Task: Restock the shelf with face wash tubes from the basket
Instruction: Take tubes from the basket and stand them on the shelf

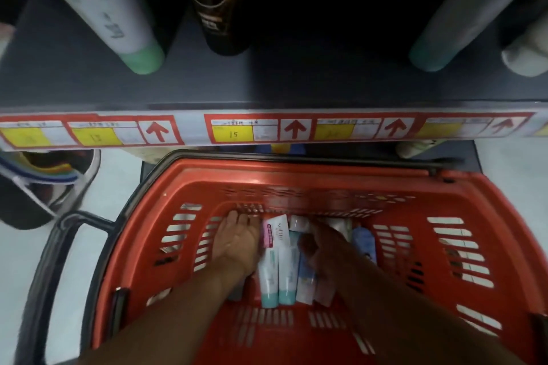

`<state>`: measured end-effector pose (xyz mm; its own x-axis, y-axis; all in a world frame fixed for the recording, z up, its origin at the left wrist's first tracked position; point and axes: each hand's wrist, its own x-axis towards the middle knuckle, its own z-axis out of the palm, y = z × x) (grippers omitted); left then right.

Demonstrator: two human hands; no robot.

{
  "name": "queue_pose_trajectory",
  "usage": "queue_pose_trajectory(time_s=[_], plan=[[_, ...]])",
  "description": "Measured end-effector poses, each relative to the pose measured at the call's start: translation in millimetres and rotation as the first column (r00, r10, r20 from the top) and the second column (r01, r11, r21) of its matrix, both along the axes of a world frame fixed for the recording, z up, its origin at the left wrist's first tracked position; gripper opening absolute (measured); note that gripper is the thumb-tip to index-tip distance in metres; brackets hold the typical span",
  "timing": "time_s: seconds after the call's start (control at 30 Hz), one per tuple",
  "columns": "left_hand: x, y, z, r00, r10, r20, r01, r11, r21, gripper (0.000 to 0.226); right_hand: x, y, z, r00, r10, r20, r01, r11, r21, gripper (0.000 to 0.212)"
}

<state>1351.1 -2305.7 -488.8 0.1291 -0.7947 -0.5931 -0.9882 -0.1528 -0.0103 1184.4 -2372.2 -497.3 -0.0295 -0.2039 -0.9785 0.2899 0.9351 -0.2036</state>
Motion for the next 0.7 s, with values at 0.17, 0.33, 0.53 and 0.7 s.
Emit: queue_pose_trajectory(time_s=[0.17, 0.33, 0.53, 0.7], plan=[[2.1, 1.8, -6.9, 0.988, 0.136, -0.078, -0.129, 0.988, 0.080, 0.057, 6.4, -3.0, 9.3, 0.996, -0.075, -0.054, 0.076, 0.997, 0.007, 0.022], [0.6, 6.0, -2.2, 0.757, 0.584, -0.292, -0.490, 0.804, 0.337, 0.051, -2.1, 7.1, 6.6, 0.997, -0.050, -0.058, 0.049, 0.999, -0.013, 0.021], [-8.2, 14.4, 15.6, 0.456, 0.801, -0.388, -0.669, 0.596, 0.444, 0.027, -16.8, 34.6, -4.7, 0.994, 0.080, -0.072, -0.077, 0.996, 0.043, 0.020], [-14.6, 26.4, 40.1, 0.388, 0.820, -0.421, -0.730, 0.552, 0.403, 0.036, -30.1, 52.9, 11.1, 0.972, 0.223, -0.079, -0.221, 0.975, 0.025, 0.028]])
